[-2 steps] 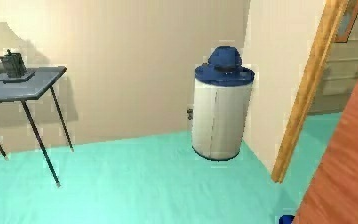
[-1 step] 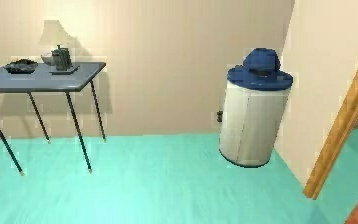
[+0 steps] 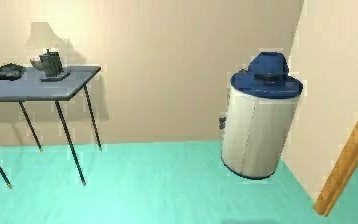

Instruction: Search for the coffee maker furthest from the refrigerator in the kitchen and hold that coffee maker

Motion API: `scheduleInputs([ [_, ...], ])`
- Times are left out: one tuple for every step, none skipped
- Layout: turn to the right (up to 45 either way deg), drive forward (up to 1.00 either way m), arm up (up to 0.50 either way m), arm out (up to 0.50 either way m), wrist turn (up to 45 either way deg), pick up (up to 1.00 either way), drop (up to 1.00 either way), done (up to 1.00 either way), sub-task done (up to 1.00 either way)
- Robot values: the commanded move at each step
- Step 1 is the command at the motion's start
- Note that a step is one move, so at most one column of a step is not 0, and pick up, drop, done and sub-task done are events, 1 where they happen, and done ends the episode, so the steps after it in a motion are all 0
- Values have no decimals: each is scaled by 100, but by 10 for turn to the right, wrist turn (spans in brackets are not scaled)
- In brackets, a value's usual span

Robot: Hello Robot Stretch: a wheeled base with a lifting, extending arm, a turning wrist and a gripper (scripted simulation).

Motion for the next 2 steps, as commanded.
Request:
scheduleInputs([
  [180,0,0,0,0,0,0,0,0],
  [0,55,0,0,0,0,0,0,0],
])
